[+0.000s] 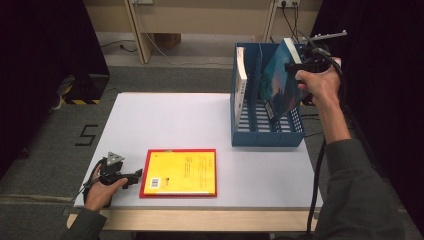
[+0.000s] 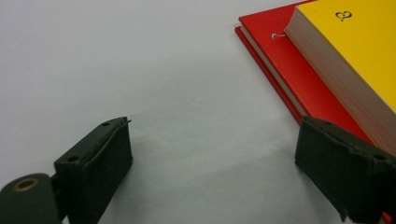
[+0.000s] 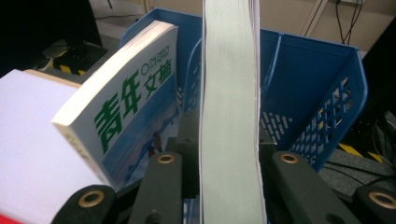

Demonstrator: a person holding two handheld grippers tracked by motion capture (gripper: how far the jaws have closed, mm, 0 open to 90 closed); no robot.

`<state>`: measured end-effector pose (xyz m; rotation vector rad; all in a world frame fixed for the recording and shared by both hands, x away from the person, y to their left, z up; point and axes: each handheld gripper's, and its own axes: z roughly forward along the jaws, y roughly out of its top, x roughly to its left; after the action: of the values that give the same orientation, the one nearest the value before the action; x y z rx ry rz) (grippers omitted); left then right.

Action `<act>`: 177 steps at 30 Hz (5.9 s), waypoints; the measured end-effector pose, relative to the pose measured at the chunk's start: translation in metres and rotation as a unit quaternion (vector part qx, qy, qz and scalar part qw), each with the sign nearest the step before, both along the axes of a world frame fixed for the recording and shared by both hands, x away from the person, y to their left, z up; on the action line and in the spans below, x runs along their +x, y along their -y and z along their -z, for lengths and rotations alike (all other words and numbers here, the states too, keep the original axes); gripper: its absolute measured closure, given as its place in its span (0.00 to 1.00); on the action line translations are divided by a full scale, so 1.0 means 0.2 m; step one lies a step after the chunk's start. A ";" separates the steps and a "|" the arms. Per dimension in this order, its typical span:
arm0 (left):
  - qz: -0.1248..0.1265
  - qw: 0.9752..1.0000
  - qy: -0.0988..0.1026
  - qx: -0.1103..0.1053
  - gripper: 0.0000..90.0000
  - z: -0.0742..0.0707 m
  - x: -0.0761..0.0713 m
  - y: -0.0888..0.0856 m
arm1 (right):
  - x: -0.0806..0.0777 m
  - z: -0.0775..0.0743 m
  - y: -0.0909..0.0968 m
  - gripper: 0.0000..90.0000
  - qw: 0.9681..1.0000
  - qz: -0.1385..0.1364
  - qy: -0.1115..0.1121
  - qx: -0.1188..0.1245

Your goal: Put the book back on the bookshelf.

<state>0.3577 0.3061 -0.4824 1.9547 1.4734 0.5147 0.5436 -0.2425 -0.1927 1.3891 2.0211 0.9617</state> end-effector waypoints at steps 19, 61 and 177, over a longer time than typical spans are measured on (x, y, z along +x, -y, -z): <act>0.001 1.000 0.002 -0.001 0.11 0.00 0.00 0.00 | 0.19 0.26 -0.10 0.81 0.999 0.033 -0.005 0.034; 0.000 1.000 0.004 0.000 0.11 0.00 0.00 0.00 | 0.18 0.33 -0.11 0.61 0.996 0.003 -0.052 0.074; 0.000 1.000 0.003 0.000 0.11 0.00 0.00 0.00 | -0.60 1.05 -0.32 0.27 0.974 -0.151 -0.096 0.141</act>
<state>0.3572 0.3060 -0.4830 1.9507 1.4697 0.5204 0.4245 -0.1781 -0.4023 1.3855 2.3620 1.3358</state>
